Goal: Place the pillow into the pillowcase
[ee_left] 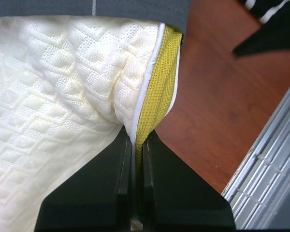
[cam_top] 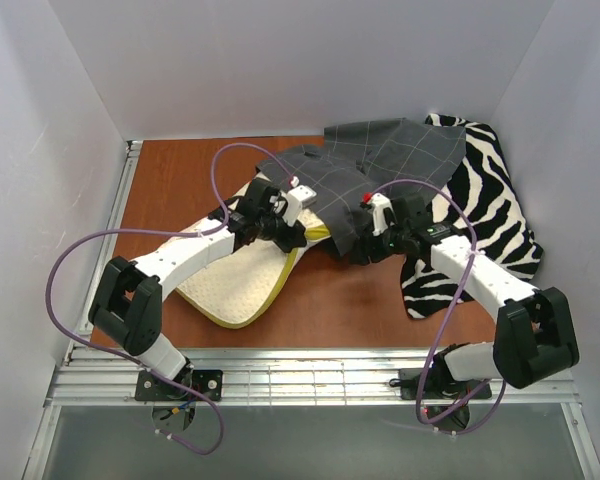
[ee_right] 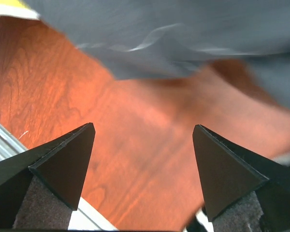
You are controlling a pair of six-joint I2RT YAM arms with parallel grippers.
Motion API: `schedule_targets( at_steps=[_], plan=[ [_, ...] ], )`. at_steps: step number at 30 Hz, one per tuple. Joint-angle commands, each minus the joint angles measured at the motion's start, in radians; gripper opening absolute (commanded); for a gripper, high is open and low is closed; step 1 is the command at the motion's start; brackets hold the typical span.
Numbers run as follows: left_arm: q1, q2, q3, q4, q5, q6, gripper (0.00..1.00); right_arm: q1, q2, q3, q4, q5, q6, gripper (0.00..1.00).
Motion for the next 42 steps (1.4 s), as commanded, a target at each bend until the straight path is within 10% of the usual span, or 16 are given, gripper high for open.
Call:
schedule_targets(
  at_steps=[1,12,20,27,31,33,35,42],
  plan=[
    [0.055,-0.008,0.117,0.003,0.167,-0.08,0.0,0.106,0.017,0.043,0.12,0.096,-0.016,0.78],
    [0.139,0.019,0.172,0.055,0.286,-0.143,0.0,0.167,0.21,0.19,0.328,0.38,0.059,0.8],
    [0.245,0.041,0.165,0.121,0.427,-0.295,0.0,0.189,0.289,0.271,0.413,0.132,0.099,0.92],
    [0.267,0.048,0.171,0.166,0.469,-0.32,0.0,0.282,0.276,0.206,0.521,0.259,0.047,0.99],
    [0.267,0.048,0.174,0.17,0.464,-0.323,0.0,0.286,0.336,0.222,0.569,0.542,0.058,0.76],
    [0.273,0.039,0.166,0.17,0.454,-0.324,0.0,0.269,0.345,0.236,0.569,0.552,0.056,0.26],
    [0.281,0.032,0.157,0.17,0.458,-0.324,0.0,0.267,0.324,0.241,0.572,0.509,0.049,0.02],
    [0.317,0.024,0.151,0.276,0.455,-0.412,0.0,0.27,0.255,0.363,0.442,-0.081,0.038,0.01]
  ],
)
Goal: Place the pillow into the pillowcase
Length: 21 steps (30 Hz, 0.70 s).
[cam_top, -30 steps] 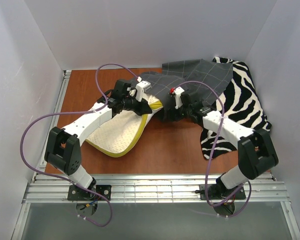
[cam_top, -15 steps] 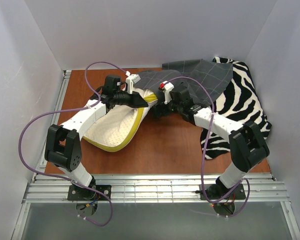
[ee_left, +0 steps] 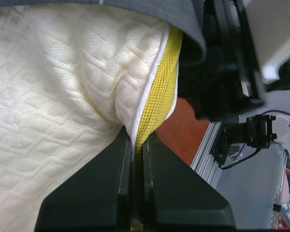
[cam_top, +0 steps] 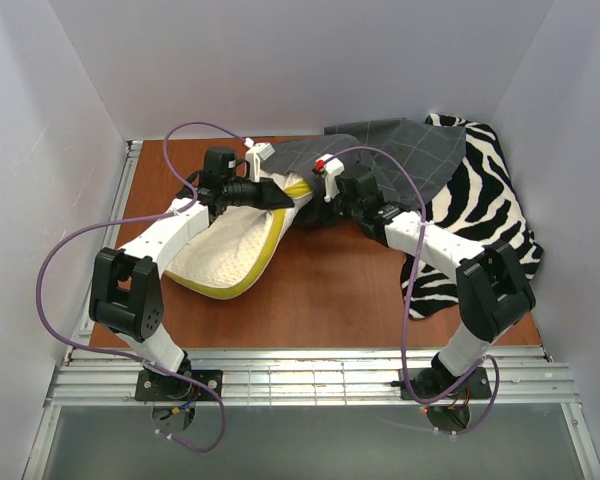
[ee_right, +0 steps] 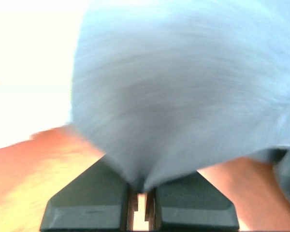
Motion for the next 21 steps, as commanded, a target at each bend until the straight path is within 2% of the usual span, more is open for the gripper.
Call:
schedule_targets(
  at_steps=[1,5,6,8,10,12,16,18,19,20,21],
  plan=[
    [0.033,-0.041,0.031,0.131,0.014,-0.073,0.0,0.023,-0.078,0.116,-0.028,-0.388,0.021,0.01],
    [0.047,-0.049,0.095,0.194,-0.047,-0.116,0.0,0.162,-0.058,0.302,-0.201,-0.541,-0.054,0.01],
    [0.047,-0.066,0.086,0.206,-0.079,-0.124,0.0,0.179,-0.043,0.373,-0.224,-0.601,-0.047,0.01],
    [0.048,-0.084,0.033,0.219,-0.104,-0.14,0.0,0.213,-0.016,0.382,-0.276,-0.655,-0.047,0.01],
    [0.044,-0.106,-0.022,0.191,-0.11,-0.1,0.0,0.214,-0.055,0.29,-0.279,-0.668,-0.056,0.01],
    [0.038,-0.112,-0.11,0.124,-0.112,-0.042,0.0,0.214,-0.131,0.118,-0.276,-0.666,-0.06,0.01],
    [-0.021,-0.117,-0.257,0.042,-0.087,0.231,0.0,0.214,-0.268,-0.132,-0.224,-0.669,-0.004,0.01],
    [-0.068,-0.091,-0.295,-0.025,-0.075,0.314,0.0,0.214,-0.321,-0.215,-0.218,-0.661,0.052,0.03],
    [-0.082,-0.081,-0.303,-0.047,-0.072,0.363,0.0,0.213,-0.337,-0.227,-0.227,-0.671,0.057,0.19],
    [-0.091,-0.072,-0.311,-0.068,-0.058,0.385,0.06,0.207,-0.37,-0.233,-0.242,-0.677,0.057,0.37],
    [-0.106,-0.064,-0.31,-0.125,-0.047,0.417,0.17,0.184,-0.386,-0.218,-0.258,-0.677,0.052,0.61]
  ],
)
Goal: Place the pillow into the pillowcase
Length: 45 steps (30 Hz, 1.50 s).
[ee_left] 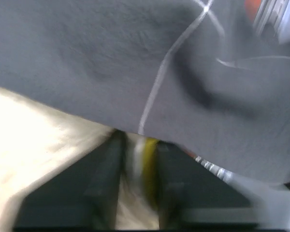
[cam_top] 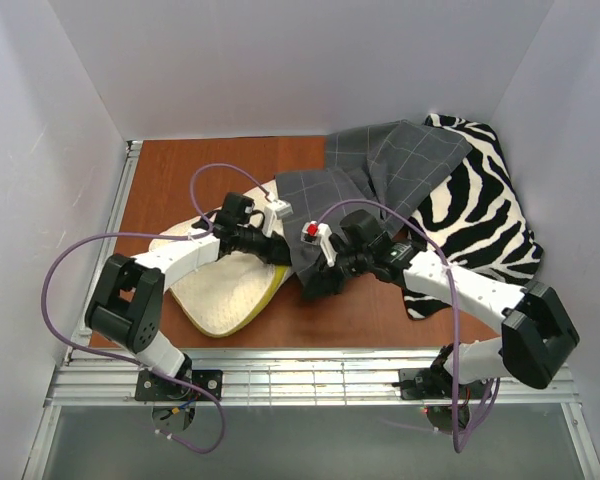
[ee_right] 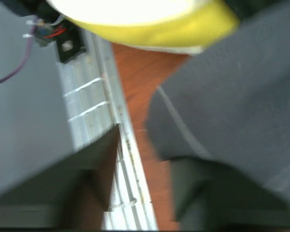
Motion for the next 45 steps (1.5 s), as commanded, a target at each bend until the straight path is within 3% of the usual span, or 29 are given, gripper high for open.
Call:
schedule_targets(
  at_steps=[1,2,5,7,9,11,16,20,27,34,40,41,43,44,45],
  plan=[
    [-0.02,0.003,-0.004,-0.139,0.002,0.206,0.27,-0.018,-0.116,0.038,-0.019,-0.141,0.037,0.65],
    [-0.016,-0.015,-0.001,-0.162,0.021,0.263,0.47,-0.044,-0.131,0.068,-0.074,-0.153,0.032,0.68],
    [0.018,-0.137,0.019,-0.247,0.064,0.318,0.7,-0.179,-0.096,0.223,-0.201,-0.135,-0.003,0.66],
    [0.134,-0.161,0.11,-0.317,0.121,0.349,0.74,-0.281,-0.05,0.33,-0.243,-0.057,-0.061,0.66],
    [0.251,-0.103,0.209,-0.444,0.191,0.425,0.93,-0.322,0.044,0.394,-0.29,0.029,-0.102,0.66],
    [0.303,-0.051,0.31,-0.49,0.159,0.475,0.98,-0.33,0.137,0.458,-0.301,0.1,-0.145,0.68],
    [0.457,0.213,0.477,-0.461,0.04,0.515,0.98,-0.319,0.346,0.566,-0.321,0.141,-0.161,0.71],
    [0.495,0.46,0.718,-0.611,0.053,0.597,0.98,-0.304,0.456,0.635,-0.321,0.189,-0.182,0.71],
    [0.506,0.623,0.722,-0.656,0.098,0.693,0.98,-0.279,0.549,0.538,-0.332,0.298,-0.225,0.69],
    [0.505,0.729,0.731,-0.871,0.248,0.826,0.98,-0.273,0.57,0.441,-0.332,0.306,-0.224,0.69],
    [0.465,0.752,0.749,-0.952,0.403,0.894,0.77,-0.252,0.572,0.448,-0.311,0.315,-0.21,0.68],
    [0.456,0.752,0.755,-0.955,0.409,0.894,0.7,-0.247,0.572,0.448,-0.306,0.313,-0.208,0.68],
    [0.436,0.746,0.769,-0.957,0.406,0.886,0.5,-0.233,0.567,0.445,-0.306,0.31,-0.204,0.68],
    [0.398,0.738,0.772,-0.952,0.388,0.887,0.34,-0.23,0.561,0.441,-0.306,0.301,-0.207,0.68],
    [0.388,0.703,0.769,-0.939,0.371,0.875,0.09,-0.229,0.532,0.443,-0.304,0.295,-0.208,0.68]
  ],
)
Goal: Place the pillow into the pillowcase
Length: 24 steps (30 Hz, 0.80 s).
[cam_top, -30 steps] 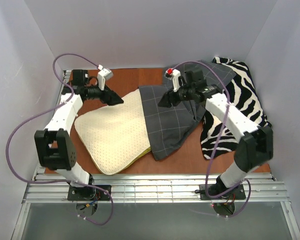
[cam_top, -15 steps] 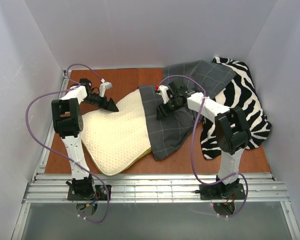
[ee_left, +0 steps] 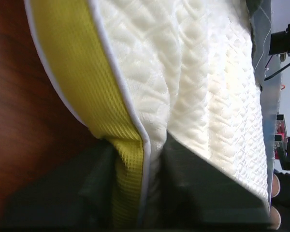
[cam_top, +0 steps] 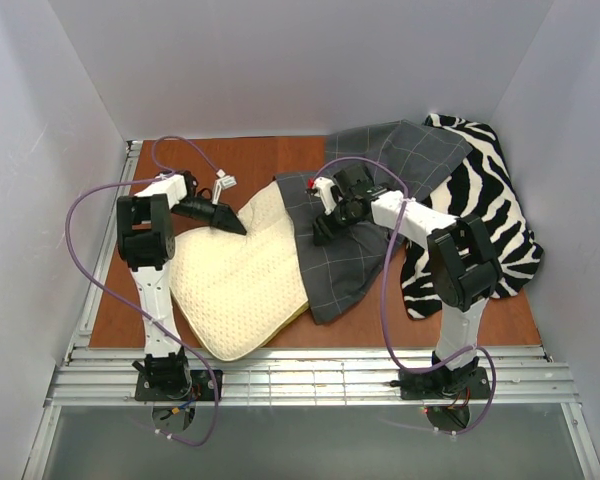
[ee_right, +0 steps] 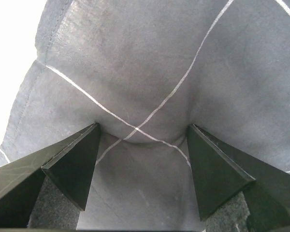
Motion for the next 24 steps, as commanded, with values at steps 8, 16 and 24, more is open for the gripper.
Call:
schedule_targets(
  at_steps=[8,16,24],
  plan=[
    [-0.205,-0.575,-0.289,0.439,-0.362,-0.011,0.0,-0.13,-0.235,0.177,-0.034,-0.045,0.039,0.68],
    [-0.377,-0.749,-0.19,0.46,-0.568,-0.049,0.0,-0.09,-0.264,0.38,-0.1,0.075,0.071,0.68],
    [-0.491,-0.797,-0.15,0.453,-0.617,-0.069,0.0,0.042,-0.26,0.367,-0.028,0.392,-0.004,0.73]
  ],
)
